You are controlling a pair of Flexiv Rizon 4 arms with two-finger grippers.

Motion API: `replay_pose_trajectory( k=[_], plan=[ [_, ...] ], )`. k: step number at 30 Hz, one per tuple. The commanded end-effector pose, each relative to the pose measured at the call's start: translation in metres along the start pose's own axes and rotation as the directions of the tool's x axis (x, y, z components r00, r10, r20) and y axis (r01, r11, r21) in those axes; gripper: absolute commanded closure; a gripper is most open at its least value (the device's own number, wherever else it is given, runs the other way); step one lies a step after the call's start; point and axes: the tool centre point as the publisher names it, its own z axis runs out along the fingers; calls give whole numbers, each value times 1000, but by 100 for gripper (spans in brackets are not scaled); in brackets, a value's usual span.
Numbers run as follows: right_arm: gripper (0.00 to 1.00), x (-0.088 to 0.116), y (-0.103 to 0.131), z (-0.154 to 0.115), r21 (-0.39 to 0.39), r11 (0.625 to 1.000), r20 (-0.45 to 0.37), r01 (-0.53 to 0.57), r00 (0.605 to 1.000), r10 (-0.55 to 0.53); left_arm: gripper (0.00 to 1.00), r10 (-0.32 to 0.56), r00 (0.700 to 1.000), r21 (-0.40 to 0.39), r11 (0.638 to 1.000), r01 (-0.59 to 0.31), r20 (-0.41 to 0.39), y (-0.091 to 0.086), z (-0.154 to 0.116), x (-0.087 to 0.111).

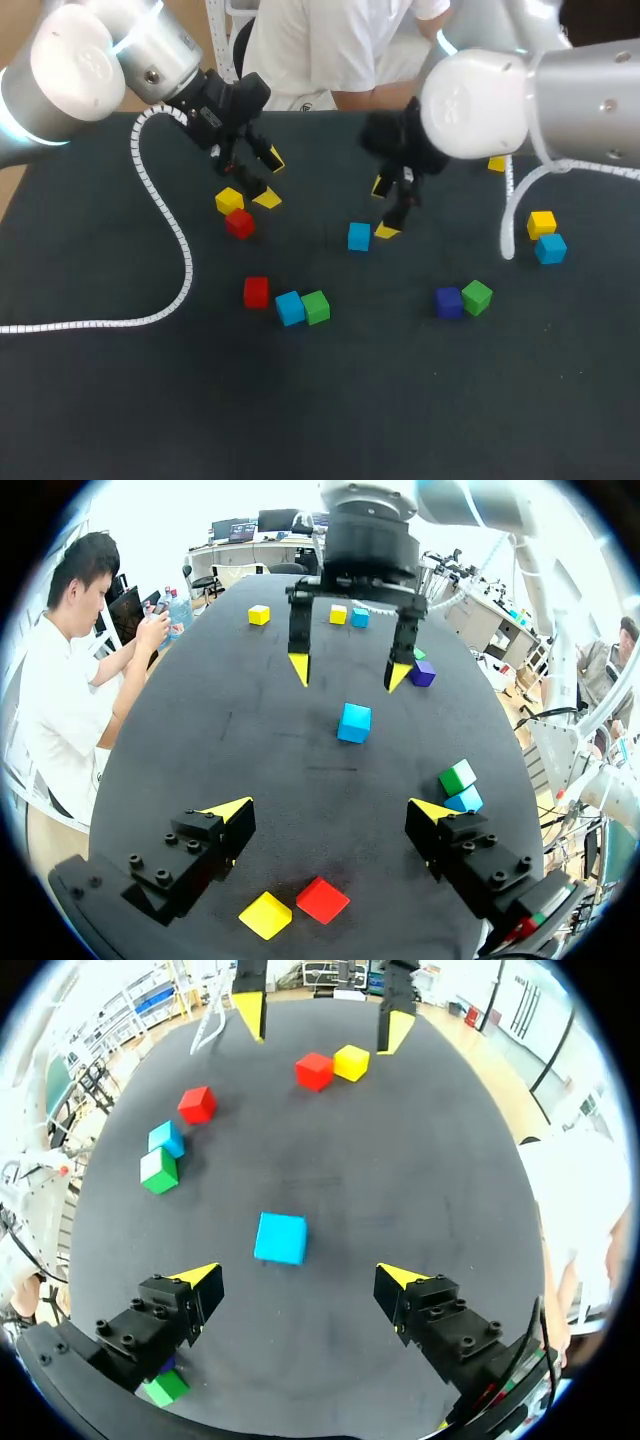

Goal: Place the blue cubes, place green cubes on the blue cubes, place the yellow cubes on the green cubes, then place the red cubes on the yellow cubes, and place purple cube on the red cubes.

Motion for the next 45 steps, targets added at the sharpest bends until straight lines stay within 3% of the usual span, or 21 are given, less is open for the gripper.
replay_pose_trajectory(
  k=[1,8,13,26,45],
  plan=[
    [0,11,12,-12,22,1000,27,-3,1000,2,0,2,1000,7,1000,-2,-2,3,0,0],
    [0,20,17,-19,17,1000,73,-13,997,12,0,2,1000,7,1000,-2,-2,3,0,0],
    [0,16,18,-12,-4,1000,78,7,997,-6,0,2,1000,7,1000,-2,-2,3,0,0],
    [0,-12,-2,18,-51,997,29,64,998,-63,0,2,1000,7,1000,-2,-2,3,0,0],
    [0,-15,-4,41,-82,994,-12,69,997,-71,0,2,1000,7,1000,-2,-2,3,0,0]
  ],
)
